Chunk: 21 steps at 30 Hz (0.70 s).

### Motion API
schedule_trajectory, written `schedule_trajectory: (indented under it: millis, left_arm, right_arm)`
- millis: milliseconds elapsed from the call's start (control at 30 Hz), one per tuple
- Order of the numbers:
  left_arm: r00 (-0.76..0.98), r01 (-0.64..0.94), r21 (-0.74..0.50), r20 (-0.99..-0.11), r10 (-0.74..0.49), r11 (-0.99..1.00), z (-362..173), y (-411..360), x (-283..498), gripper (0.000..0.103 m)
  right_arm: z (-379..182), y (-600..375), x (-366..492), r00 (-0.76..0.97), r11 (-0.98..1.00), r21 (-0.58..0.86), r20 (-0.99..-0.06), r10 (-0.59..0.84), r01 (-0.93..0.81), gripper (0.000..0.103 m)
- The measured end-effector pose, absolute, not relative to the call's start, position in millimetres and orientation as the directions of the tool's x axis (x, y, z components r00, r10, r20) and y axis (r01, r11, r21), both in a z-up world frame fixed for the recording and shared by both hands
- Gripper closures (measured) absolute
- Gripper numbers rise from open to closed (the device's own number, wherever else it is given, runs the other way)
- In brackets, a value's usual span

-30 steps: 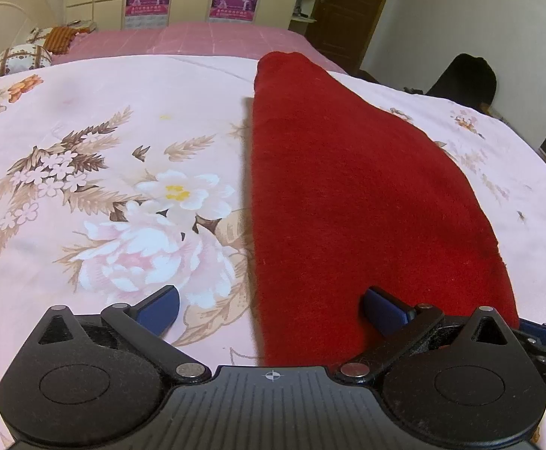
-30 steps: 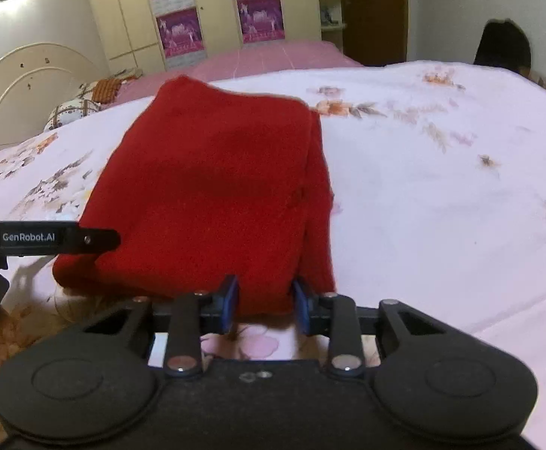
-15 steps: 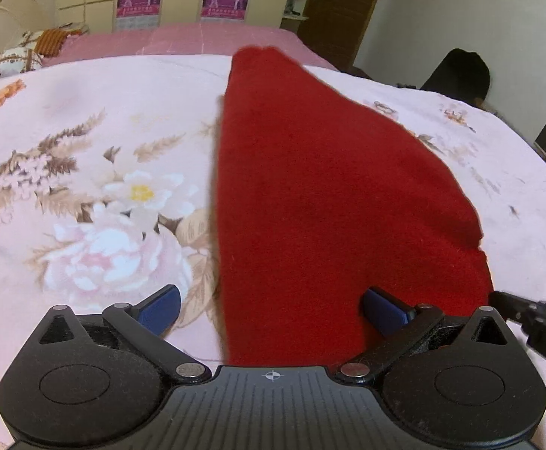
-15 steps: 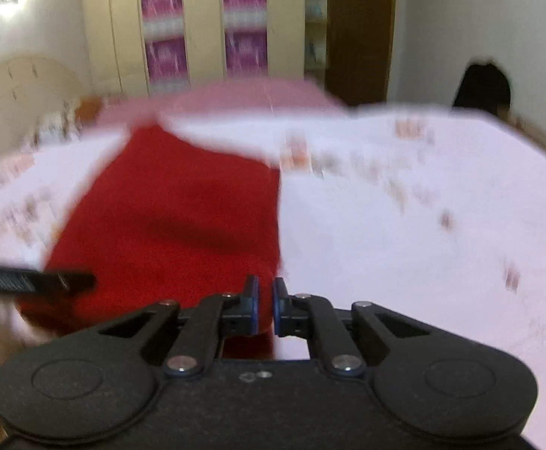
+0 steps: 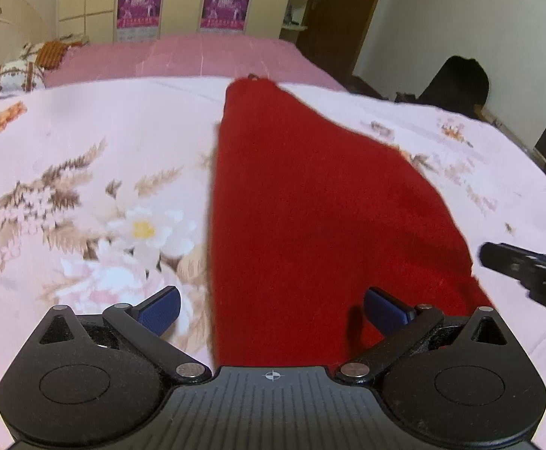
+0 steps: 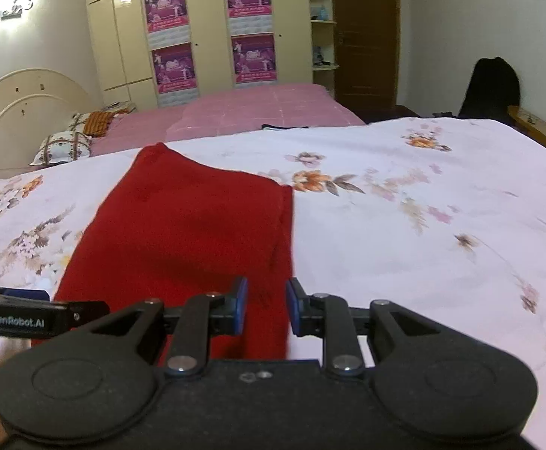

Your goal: Fold small clothes

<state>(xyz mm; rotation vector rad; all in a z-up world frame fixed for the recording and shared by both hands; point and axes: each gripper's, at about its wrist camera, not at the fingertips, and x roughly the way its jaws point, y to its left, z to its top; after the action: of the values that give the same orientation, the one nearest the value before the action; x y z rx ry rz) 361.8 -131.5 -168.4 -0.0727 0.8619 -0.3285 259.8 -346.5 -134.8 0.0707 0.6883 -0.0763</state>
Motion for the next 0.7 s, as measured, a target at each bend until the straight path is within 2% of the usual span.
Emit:
schedule_trajectory:
  millis: [200,300,400,500,600,633,700]
  left_arm:
    - [0.627,0.229,-0.197,-0.719,-0.300,0.953,-161,-133,385,0.000]
    - [0.616,0.200,-0.200,-0.735,-0.282,0.959,-171,-134,402,0.000]
    - [0.569,0.177,-0.253,-0.762,-0.309,0.951,-190,-132,414,0.000]
    - [0.575,0.192,-0.257,-0.752,-0.321,0.947,-198,-133,413,0.000]
    - [0.584,0.214,-0.252,-0.741,-0.330,0.944,-199,-137,412,0.000]
    - [0.585,0.215,-0.257,-0.738,-0.335,0.942,-199,-138,412,0.001]
    - [0.583,0.227,-0.280,-0.728,-0.361,0.933,-195,-140,411,0.018]
  right_arm:
    - [-136,-334,283,0.770,0.998,0.031,-0.638,-0.025,0.058,0.079]
    - [-144,-336,295,0.758,0.997,0.030,-0.651,-0.031,0.067,0.079]
    - [-159,-341,303,0.728,0.996,0.021,-0.684,-0.046,0.083,0.078]
    - [-168,-347,306,0.722,0.995,0.051,-0.692,-0.023,0.081,0.078]
    - [-170,-350,309,0.714,0.993,0.099,-0.700,0.026,0.061,0.087]
    - [-170,-350,308,0.714,0.993,0.107,-0.699,0.034,0.058,0.088]
    - [-169,-349,307,0.723,0.994,0.098,-0.690,0.037,0.042,0.093]
